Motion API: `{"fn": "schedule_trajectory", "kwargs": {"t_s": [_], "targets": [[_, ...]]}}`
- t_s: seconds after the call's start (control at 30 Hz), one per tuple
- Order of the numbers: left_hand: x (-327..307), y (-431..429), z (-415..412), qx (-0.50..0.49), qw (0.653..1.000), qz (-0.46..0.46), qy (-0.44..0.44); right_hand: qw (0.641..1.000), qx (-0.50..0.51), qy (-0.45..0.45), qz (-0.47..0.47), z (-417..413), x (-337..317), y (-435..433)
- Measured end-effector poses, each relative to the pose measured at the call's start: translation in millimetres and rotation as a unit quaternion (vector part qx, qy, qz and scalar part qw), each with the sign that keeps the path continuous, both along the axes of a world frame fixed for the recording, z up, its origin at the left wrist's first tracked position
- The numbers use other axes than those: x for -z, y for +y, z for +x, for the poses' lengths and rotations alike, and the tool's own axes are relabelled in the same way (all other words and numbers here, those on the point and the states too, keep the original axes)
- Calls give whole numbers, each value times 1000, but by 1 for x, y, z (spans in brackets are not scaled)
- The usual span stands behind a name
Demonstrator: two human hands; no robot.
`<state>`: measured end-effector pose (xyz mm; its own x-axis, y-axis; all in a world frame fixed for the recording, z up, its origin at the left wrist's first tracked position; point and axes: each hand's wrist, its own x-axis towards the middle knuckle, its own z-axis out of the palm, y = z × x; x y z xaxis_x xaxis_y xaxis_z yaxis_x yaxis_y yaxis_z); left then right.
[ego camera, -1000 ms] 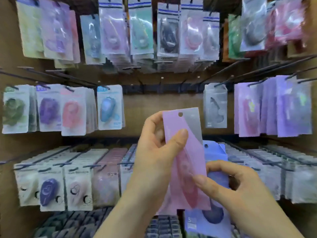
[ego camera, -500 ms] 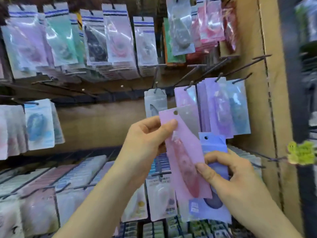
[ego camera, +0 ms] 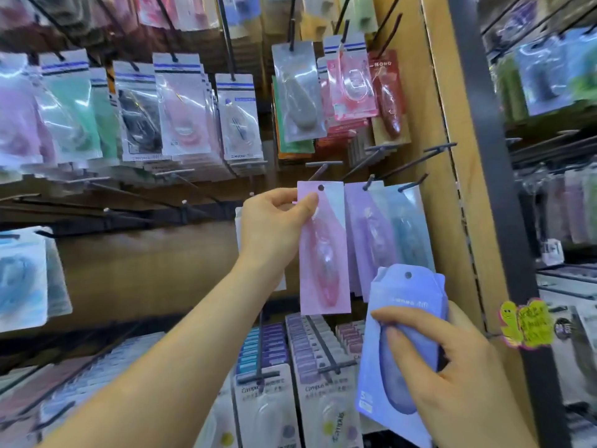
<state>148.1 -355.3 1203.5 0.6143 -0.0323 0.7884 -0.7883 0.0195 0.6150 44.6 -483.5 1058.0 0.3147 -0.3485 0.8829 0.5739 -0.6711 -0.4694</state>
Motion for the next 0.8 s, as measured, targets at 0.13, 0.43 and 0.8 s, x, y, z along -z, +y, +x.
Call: {"fn": "schedule_trajectory", "kwargs": {"t_s": [0.13,0.43,0.8], "targets": [[1,0,0,11,1000,-2,-6,1000,-27,15,3,-3,2,-2],[-3,-4,15,-66,986,139,-66,949,-273,158,32,-23,-11,-18],[13,-1,24,-253,923,220,-188,899,-389,106,170,-23,-5,-28]]}}
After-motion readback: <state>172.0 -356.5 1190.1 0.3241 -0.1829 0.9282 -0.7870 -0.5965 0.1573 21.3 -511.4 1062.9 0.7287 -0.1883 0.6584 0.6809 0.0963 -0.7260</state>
